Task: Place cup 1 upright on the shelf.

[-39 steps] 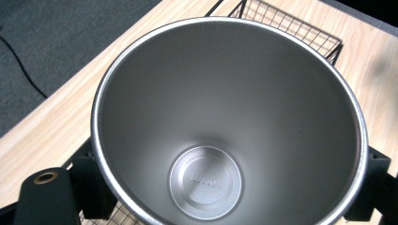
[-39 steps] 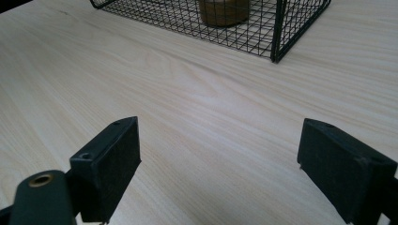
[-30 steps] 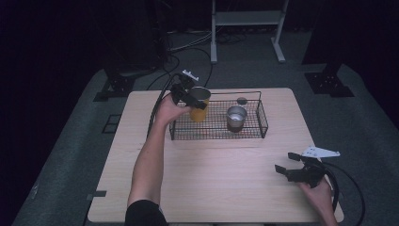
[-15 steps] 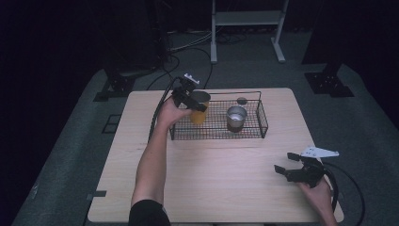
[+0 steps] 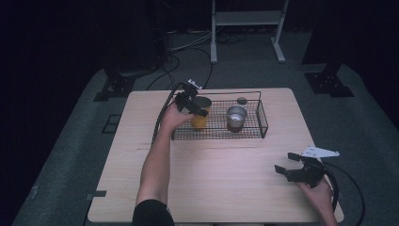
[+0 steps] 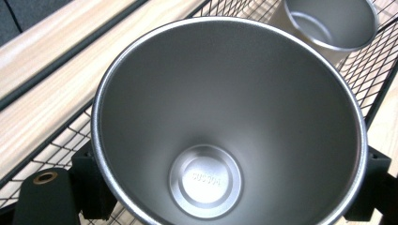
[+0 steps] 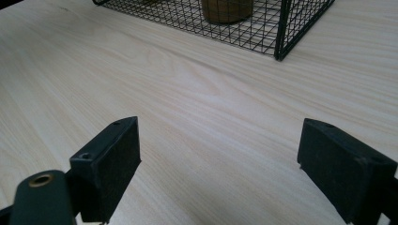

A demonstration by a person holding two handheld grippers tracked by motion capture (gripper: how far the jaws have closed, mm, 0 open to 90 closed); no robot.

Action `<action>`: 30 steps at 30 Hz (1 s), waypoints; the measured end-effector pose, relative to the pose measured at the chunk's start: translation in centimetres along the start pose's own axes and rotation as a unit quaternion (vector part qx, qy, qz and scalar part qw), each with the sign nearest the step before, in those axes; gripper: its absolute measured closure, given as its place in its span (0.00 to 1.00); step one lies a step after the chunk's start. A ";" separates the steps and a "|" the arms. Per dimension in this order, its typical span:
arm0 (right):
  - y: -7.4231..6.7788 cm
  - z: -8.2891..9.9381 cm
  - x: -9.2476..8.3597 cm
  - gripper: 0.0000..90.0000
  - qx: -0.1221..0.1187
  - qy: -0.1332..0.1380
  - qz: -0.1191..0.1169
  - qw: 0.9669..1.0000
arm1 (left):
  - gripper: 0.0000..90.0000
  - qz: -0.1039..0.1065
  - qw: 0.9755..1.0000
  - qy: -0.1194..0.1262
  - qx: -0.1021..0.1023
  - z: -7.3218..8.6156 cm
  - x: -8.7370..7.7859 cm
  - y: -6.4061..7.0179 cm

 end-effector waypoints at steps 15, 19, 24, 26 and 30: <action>-0.3 0.0 0.2 0.14 -0.002 -0.004 -0.004 1.000 | 0.15 -0.006 1.000 -0.009 -0.006 0.1 0.7 -0.1; -0.4 0.0 0.3 0.14 -0.004 -0.007 -0.006 1.000 | 0.15 -0.008 1.000 -0.018 -0.003 0.4 0.9 -0.1; -0.4 0.0 0.3 0.14 -0.005 -0.007 -0.007 1.000 | 0.15 -0.006 1.000 -0.012 -0.008 1.3 1.5 -0.1; -0.4 0.0 0.3 0.14 -0.005 -0.005 -0.007 1.000 | 0.15 -0.005 1.000 -0.003 -0.011 1.6 1.3 -0.2; -0.5 -0.1 0.4 0.14 -0.006 -0.006 -0.008 1.000 | 0.15 -0.010 1.000 -0.004 -0.008 2.1 1.1 -0.2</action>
Point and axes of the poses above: each handheld gripper's, and its own axes: x roughly forward along the jaws, z roughly out of its underside, y roughly to its right, the point moved 4 cm from there along x, roughly forward along the jaws, and after that the axes turned 3 degrees about -x, right-handed, at the moved point
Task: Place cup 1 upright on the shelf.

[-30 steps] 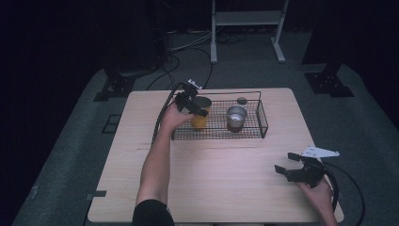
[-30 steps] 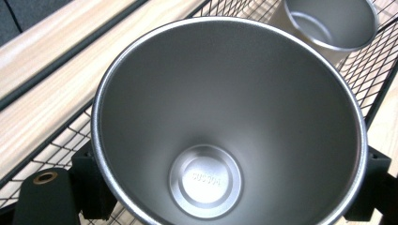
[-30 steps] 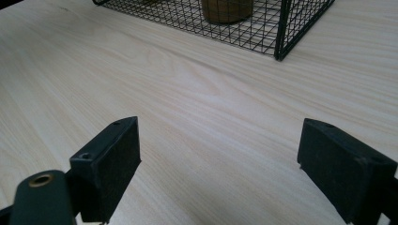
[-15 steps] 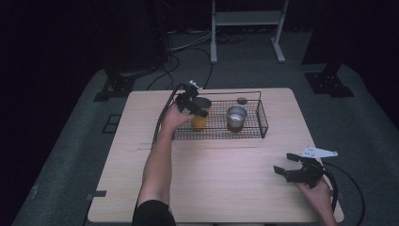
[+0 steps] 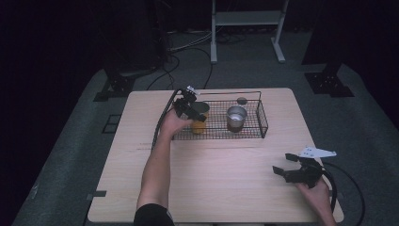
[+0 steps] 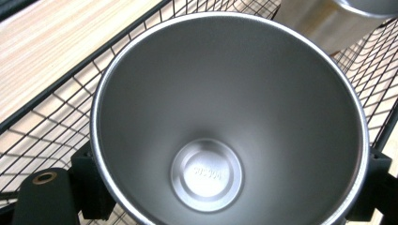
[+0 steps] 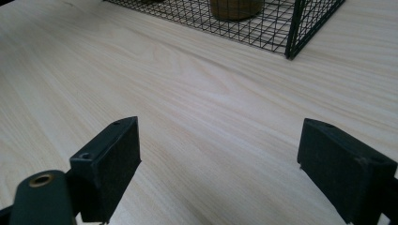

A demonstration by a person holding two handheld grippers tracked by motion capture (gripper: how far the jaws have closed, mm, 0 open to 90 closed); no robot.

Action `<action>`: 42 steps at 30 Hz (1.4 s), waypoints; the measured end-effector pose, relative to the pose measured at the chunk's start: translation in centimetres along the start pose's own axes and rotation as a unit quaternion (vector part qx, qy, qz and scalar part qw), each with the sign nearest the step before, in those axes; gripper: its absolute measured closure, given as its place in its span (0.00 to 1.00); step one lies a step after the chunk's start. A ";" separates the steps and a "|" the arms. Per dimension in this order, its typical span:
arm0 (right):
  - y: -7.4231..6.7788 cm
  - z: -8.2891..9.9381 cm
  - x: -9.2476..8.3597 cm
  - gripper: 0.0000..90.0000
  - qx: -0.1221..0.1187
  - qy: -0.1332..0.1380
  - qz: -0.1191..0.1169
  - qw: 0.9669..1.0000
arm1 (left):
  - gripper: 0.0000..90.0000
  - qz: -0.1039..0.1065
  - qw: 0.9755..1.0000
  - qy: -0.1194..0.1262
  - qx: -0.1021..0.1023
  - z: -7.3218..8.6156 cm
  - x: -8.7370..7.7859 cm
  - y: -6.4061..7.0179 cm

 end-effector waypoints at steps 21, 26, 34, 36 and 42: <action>-0.3 -0.1 0.3 0.14 -0.005 -0.007 0.000 1.000 | 0.10 -0.010 1.000 0.016 0.011 1.2 -0.9 0.2; -0.3 -0.1 0.3 0.14 -0.008 -0.010 0.004 1.000 | 0.07 -0.008 1.000 0.016 0.008 1.2 -0.8 0.4; -0.3 0.0 0.6 0.13 -0.011 -0.015 0.004 1.000 | 0.03 -0.021 0.999 0.020 0.012 1.1 -1.5 0.4; -0.3 -0.1 0.5 0.12 -0.011 -0.014 0.005 1.000 | 0.03 -0.020 0.999 0.023 0.013 1.0 -1.7 0.4; -0.4 -0.1 0.5 0.11 -0.011 -0.013 0.006 1.000 | 0.03 -0.017 1.000 0.023 0.013 1.1 -1.9 0.5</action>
Point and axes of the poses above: each handheld gripper's, and its own axes: x roughly forward along the jaws, z roughly out of its underside, y roughly to its right, the point moved 4 cm from there along x, roughly forward along the jaws, and after that the axes turned 3 degrees about -x, right-handed, at the moved point
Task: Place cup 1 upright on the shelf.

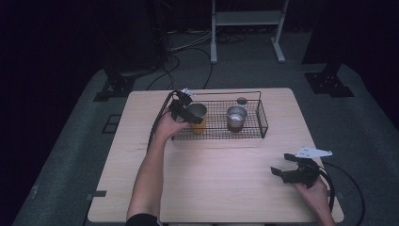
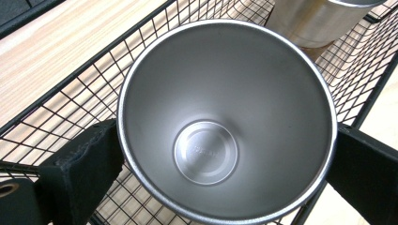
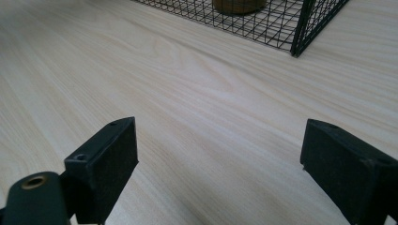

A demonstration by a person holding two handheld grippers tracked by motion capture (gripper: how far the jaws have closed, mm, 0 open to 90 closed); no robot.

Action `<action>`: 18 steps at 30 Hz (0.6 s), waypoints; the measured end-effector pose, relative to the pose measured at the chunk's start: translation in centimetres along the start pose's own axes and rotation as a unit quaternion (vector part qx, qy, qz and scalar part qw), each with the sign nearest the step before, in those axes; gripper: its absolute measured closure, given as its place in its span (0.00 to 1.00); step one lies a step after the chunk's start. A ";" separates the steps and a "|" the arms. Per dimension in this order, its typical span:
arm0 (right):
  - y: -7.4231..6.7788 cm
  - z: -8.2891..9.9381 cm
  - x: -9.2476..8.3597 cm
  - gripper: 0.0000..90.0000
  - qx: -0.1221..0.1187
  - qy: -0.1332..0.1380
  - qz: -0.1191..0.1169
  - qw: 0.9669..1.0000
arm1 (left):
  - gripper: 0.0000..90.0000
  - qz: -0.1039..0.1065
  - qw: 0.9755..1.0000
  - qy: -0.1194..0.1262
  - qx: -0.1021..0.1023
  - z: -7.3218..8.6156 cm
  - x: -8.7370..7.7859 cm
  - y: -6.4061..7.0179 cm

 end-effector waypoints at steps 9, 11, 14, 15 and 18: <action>0.0 -0.1 -0.1 0.11 0.000 0.002 0.001 1.000 | 0.02 -0.004 1.000 0.009 0.013 -0.3 -0.6 0.6; 0.0 -0.1 -0.1 0.11 -0.001 0.002 0.001 1.000 | 0.01 -0.005 1.000 0.008 0.015 -0.3 -0.7 0.6; -0.1 -0.1 -0.1 0.11 -0.001 0.001 0.001 1.000 | 0.01 -0.010 1.000 0.013 0.016 -0.4 -1.0 0.6; -0.1 -0.1 -0.1 0.11 -0.001 0.001 0.001 1.000 | 0.01 -0.012 1.000 0.014 0.018 -0.4 -1.2 0.5; 0.0 -0.1 -0.1 0.11 -0.001 0.001 0.000 1.000 | 0.01 -0.017 1.000 0.019 0.017 -0.5 -1.5 0.4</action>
Point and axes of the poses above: each handheld gripper's, and its own axes: x roughly forward along the jaws, z roughly out of its underside, y roughly to its right, the point moved 4 cm from there along x, roughly forward along the jaws, and after that the axes turned 3 degrees about -x, right-handed, at the moved point
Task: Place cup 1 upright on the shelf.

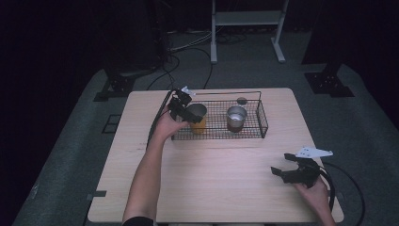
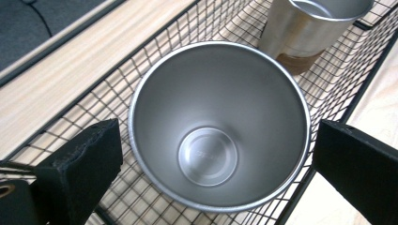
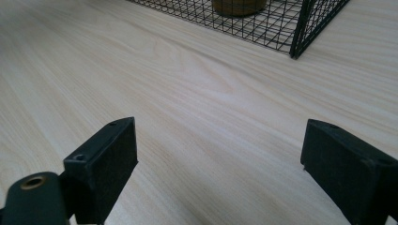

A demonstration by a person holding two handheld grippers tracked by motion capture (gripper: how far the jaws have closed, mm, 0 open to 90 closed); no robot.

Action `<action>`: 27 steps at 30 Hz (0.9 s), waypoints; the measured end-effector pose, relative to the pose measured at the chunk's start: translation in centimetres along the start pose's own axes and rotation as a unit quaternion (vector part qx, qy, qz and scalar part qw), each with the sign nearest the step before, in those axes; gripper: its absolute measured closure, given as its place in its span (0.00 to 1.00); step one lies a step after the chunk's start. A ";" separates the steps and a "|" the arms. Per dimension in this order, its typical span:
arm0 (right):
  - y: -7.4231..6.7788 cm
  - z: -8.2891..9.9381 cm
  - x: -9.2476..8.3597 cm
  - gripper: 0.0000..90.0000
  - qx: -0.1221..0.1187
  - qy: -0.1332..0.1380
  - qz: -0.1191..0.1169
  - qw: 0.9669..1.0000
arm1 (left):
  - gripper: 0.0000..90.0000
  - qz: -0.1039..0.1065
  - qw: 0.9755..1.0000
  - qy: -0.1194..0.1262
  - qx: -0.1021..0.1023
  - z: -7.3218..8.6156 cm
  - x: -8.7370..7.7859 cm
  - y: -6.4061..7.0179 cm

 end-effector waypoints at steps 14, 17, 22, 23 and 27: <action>0.1 0.0 -0.1 0.11 0.003 -0.001 0.001 1.000 | 0.01 0.001 1.000 0.013 -0.003 0.0 -1.8 -0.1; 0.2 0.1 -0.2 0.11 0.005 0.002 0.002 1.000 | 0.01 0.001 1.000 0.013 0.001 0.0 -2.1 0.0; 0.3 0.2 -0.4 0.11 0.008 0.003 0.004 1.000 | 0.01 0.006 1.000 0.012 0.004 0.3 -2.8 0.4; 0.3 0.2 -0.4 0.11 0.009 0.003 0.005 1.000 | 0.01 0.007 1.000 0.014 0.005 0.3 -3.0 0.5; 0.4 0.4 -0.6 0.11 0.013 0.003 0.004 1.000 | 0.01 0.008 1.000 0.017 0.009 0.9 -3.7 0.7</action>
Point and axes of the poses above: each handheld gripper's, and its own axes: x roughly forward along the jaws, z roughly out of its underside, y roughly to its right, the point moved 4 cm from there along x, roughly forward along the jaws, and after that the axes turned 3 degrees about -x, right-handed, at the moved point
